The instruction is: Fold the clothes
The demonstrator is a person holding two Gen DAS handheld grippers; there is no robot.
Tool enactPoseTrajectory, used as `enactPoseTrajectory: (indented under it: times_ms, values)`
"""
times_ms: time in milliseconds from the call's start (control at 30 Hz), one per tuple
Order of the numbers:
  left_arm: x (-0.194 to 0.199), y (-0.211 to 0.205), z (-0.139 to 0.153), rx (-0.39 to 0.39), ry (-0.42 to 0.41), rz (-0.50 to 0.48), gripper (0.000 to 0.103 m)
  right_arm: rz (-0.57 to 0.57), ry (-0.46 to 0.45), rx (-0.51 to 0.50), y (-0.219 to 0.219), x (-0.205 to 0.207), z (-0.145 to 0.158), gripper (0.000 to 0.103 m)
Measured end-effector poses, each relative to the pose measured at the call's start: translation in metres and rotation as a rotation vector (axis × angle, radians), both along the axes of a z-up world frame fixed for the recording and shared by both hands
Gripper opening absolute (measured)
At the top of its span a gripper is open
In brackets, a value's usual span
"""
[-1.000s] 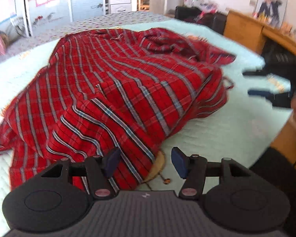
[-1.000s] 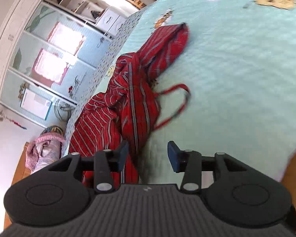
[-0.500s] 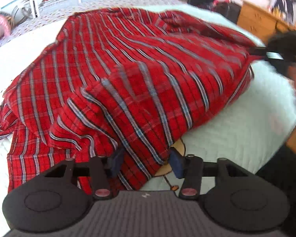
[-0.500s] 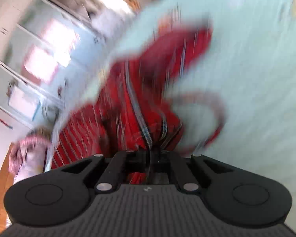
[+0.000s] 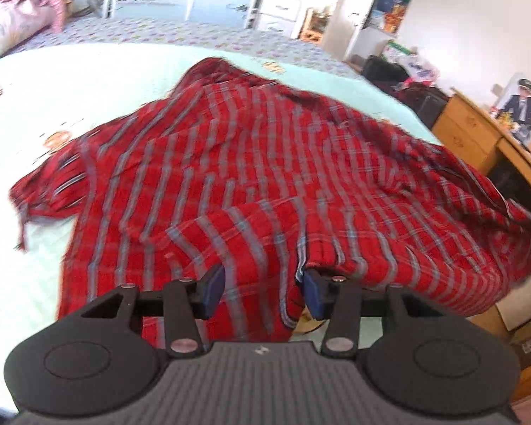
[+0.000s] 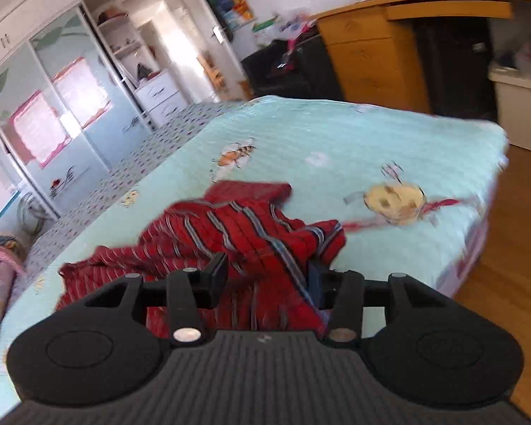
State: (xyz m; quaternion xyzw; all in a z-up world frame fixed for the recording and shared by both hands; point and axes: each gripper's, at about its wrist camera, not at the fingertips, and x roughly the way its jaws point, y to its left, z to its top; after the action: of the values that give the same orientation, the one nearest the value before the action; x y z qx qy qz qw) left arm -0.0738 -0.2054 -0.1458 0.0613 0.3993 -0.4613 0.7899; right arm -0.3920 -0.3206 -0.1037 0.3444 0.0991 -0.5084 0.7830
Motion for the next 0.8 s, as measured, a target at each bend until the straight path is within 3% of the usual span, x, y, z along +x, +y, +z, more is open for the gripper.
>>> enactPoseTrajectory:
  times_ms: [133,267,333,400,500,633,733,800]
  values:
    - [0.008,0.019,0.001,0.012,0.011,0.031,0.051,0.031,0.054,-0.060,0.044,0.030,-0.026,0.050]
    - [0.012,0.047,0.006,-0.013,0.019,0.087,0.048,0.176,0.093,-0.111,0.062,0.069,-0.022,0.053]
    - [0.018,0.061,0.010,-0.027,0.017,0.121,0.048,0.175,0.150,-0.170,0.068,0.074,-0.017,0.054]
    - [0.026,0.070,0.011,-0.020,0.006,0.160,0.048,0.141,0.178,-0.191,0.066,0.071,-0.010,0.054]
    - [0.044,0.080,0.006,0.014,0.024,0.246,0.048,0.094,0.119,-0.263,0.075,0.051,0.010,0.054]
    - [0.040,0.077,0.000,0.016,0.062,0.215,0.048,0.083,0.129,-0.405,0.096,0.041,0.033,0.063]
    - [0.020,0.061,-0.006,0.048,0.042,0.128,0.049,0.267,0.117,-0.312,0.094,0.051,0.026,0.072]
    - [0.012,0.049,-0.014,0.114,0.028,0.104,0.050,0.360,0.178,-0.219,0.088,0.067,0.007,0.072]
